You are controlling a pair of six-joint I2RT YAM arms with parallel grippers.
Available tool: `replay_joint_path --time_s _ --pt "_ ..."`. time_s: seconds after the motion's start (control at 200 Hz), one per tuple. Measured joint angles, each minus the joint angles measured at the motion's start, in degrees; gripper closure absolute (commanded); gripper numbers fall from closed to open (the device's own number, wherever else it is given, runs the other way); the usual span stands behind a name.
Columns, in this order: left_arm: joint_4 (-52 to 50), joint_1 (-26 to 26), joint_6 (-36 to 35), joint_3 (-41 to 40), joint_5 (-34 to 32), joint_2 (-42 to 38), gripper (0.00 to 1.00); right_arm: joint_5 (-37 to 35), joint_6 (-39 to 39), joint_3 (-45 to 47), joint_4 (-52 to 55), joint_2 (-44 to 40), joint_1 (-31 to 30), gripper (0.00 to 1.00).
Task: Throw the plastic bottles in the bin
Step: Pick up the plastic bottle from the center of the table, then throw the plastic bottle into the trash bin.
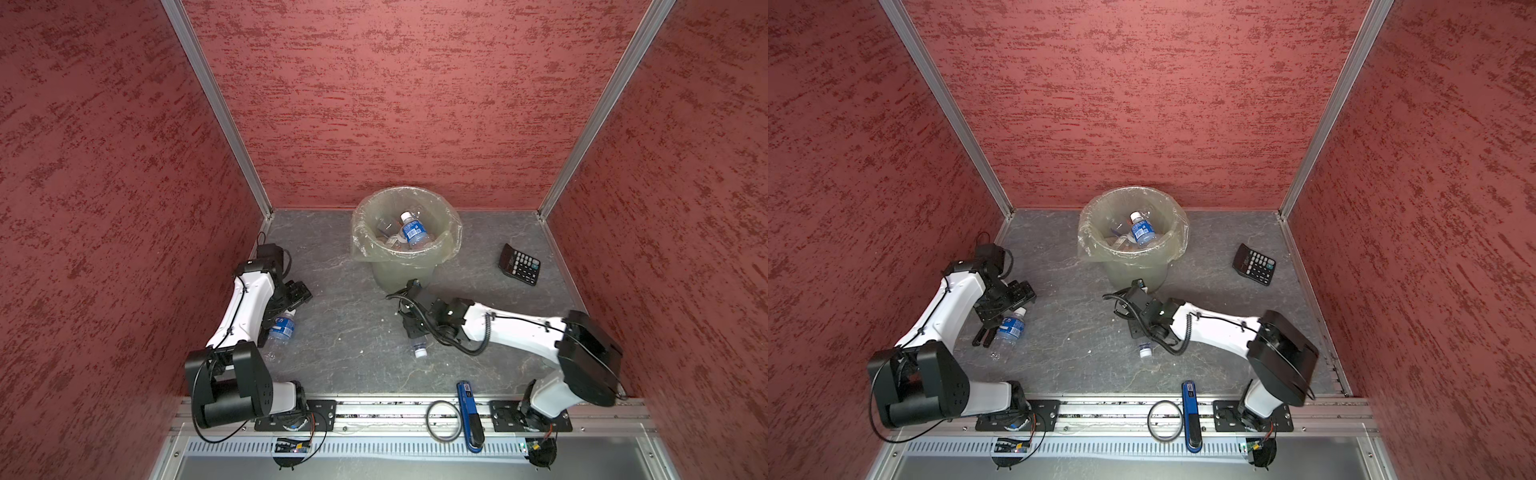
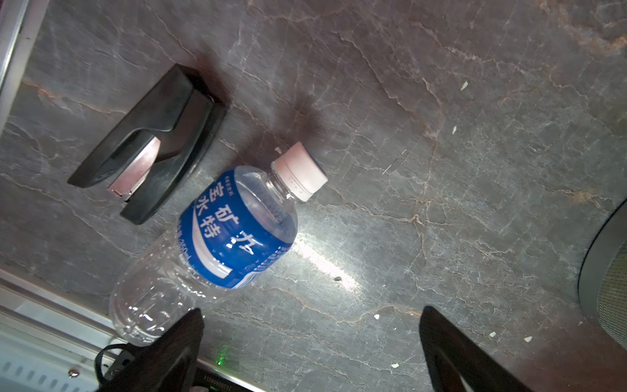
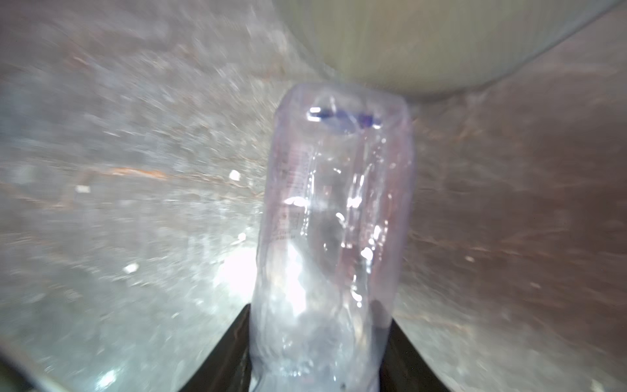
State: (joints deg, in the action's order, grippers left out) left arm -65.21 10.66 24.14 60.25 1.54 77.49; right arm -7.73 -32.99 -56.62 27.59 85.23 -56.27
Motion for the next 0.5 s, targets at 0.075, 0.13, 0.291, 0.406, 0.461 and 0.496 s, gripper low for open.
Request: replay_joint_path --time_s 0.075,0.13,0.291,0.406,0.461,0.496 --pt "0.66 0.00 0.02 -1.05 1.36 -1.11 0.00 -0.96 0.31 0.20 1.20 -6.88 -0.61 0.48" --pt "0.94 0.00 0.04 -1.66 2.23 -2.16 0.01 -1.70 0.70 0.20 2.21 -11.47 -1.36 0.47" --pt "1.22 0.00 0.11 -2.14 3.19 -4.74 0.01 -3.72 1.88 -0.63 6.99 -21.59 -3.48 0.48" --pt "1.18 0.00 0.11 -2.14 3.13 -4.83 0.00 -5.95 2.69 -4.92 11.78 -24.41 -3.91 0.47" --pt "1.20 0.00 0.11 -2.14 3.15 -4.87 0.01 -7.34 3.30 -7.78 13.31 -24.61 -3.91 0.47" --pt "1.20 0.00 0.09 -2.14 3.28 -4.94 0.00 -8.33 3.63 -9.66 13.94 -24.65 -3.93 0.47"
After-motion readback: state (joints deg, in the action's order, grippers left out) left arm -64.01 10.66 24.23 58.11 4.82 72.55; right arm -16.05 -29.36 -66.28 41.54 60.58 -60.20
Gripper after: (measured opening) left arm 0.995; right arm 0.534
